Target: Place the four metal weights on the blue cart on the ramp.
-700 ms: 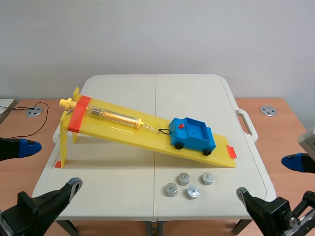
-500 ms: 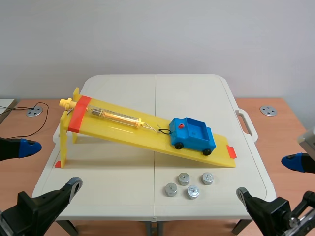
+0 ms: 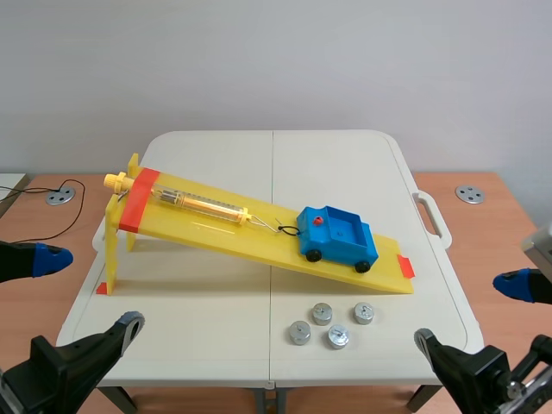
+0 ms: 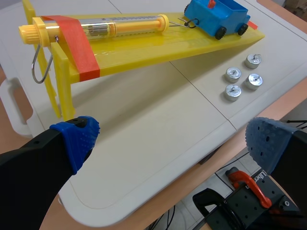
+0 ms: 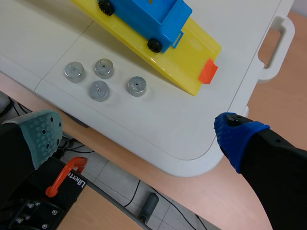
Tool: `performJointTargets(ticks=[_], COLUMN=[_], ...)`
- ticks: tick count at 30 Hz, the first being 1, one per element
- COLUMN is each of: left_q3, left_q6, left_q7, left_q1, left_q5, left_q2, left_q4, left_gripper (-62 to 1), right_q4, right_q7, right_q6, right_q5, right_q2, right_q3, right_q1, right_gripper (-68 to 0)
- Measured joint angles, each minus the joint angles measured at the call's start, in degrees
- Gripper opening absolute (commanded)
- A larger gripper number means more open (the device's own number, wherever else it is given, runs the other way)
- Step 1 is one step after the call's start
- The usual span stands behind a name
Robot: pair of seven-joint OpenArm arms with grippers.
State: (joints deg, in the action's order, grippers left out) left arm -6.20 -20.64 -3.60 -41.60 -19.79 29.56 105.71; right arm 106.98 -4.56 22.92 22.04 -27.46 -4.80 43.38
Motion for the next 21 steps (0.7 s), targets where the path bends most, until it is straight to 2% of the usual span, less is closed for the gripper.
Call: performJointTargets(ticks=[17,21], left_q3=[0.00,0.00], left_q6=[0.00,-0.04], left_q7=[-0.02,-2.36], left_q1=[0.00,0.22], left_q5=[0.00,0.00], left_q2=[0.00,-0.02], left_q4=[0.00,0.00], left_gripper=[1.4,1.4], right_q4=[0.00,0.00], right_q7=[-0.46,-1.14], right_q6=[0.00,0.00], right_q5=[-1.09,-1.09], right_q2=[0.00,0.00], right_q3=[0.00,0.00], right_q1=[-0.02,0.00], right_gripper=[-1.6,-1.6])
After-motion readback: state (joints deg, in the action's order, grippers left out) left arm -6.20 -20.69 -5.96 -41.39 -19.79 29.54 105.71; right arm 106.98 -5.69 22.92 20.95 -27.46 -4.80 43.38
